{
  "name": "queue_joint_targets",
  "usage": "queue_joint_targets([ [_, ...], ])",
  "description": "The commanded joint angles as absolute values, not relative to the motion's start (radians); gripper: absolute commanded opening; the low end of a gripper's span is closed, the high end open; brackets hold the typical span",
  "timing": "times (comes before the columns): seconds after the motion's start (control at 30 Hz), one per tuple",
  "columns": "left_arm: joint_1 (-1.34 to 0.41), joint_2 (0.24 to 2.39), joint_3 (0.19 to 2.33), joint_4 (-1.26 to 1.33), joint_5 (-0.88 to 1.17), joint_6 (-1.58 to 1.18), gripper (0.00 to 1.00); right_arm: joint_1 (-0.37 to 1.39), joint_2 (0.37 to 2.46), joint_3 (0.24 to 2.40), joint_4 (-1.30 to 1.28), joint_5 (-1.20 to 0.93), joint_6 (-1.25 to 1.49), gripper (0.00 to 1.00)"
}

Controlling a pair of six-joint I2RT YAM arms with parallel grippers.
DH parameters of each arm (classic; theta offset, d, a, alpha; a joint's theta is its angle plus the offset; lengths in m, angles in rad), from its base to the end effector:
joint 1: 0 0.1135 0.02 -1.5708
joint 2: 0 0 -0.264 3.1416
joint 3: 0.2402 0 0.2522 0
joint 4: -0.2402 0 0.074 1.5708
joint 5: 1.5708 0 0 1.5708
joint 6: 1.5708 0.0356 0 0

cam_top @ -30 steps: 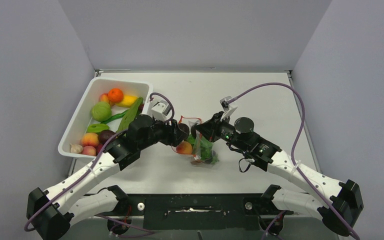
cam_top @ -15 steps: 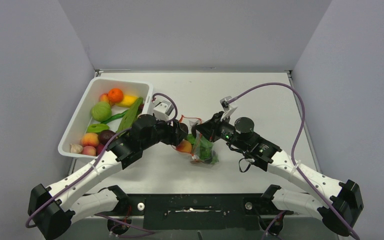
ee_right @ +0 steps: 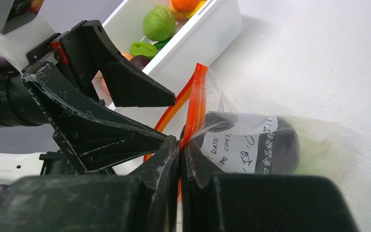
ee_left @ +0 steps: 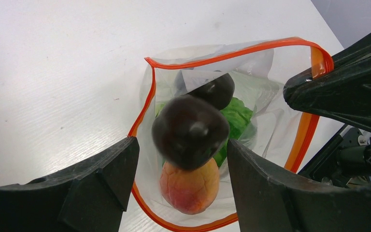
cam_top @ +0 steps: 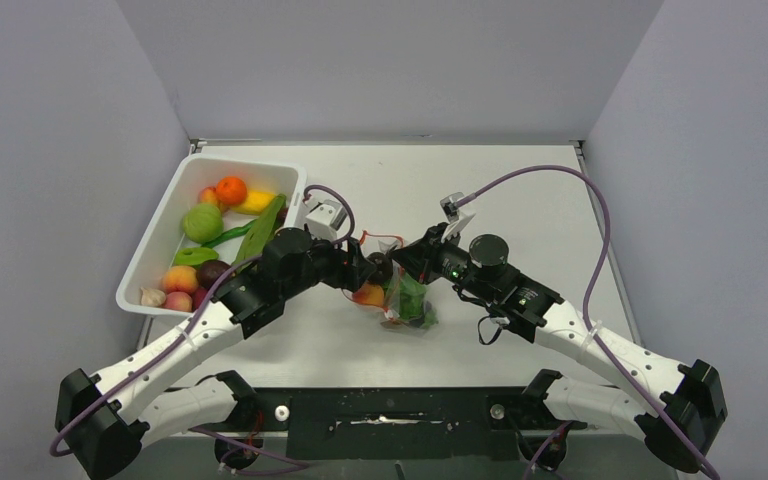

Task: Place the food in the zip-top bag and seal the zipper
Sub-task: Place the fake vegetable in the zipper food storage bag.

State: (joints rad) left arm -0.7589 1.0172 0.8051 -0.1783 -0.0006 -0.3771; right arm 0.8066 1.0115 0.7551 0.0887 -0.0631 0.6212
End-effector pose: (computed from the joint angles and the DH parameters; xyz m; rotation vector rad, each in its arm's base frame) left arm 0.1703 -0.1615 0.3034 0.3861 1.9997 -0.7334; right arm 0.1645 0.1749 0.3149 -0.2227 1.8568 1.0789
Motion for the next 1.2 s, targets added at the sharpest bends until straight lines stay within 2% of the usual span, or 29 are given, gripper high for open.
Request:
queue_joint_targets([
  [0.0,-0.764,0.978,0.857,-0.125,-0.018,-0.367,0.68,0.814,0.979,0.782,0.147,-0.073,0.615,0.00],
  [0.53,-0.762,0.919,0.922,-0.227,-0.155,-0.401,0.67,0.813,0.922,0.785,0.123,-0.068,0.578,0.00],
  [0.87,-0.762,0.968,0.881,-0.186,0.032,-0.415,0.66,0.811,0.903,0.781,0.139,-0.082,0.586,0.00],
  [0.97,-0.763,1.002,0.878,-0.197,0.021,-0.412,0.57,0.811,0.907,0.788,0.137,-0.082,0.587,0.00],
  [1.1,-0.764,1.015,0.888,-0.204,0.003,-0.402,0.39,0.810,0.901,0.788,0.116,-0.074,0.585,0.00],
  [1.17,-0.763,1.012,0.888,-0.197,-0.013,-0.395,0.37,0.809,0.895,0.780,0.116,-0.069,0.588,0.00],
])
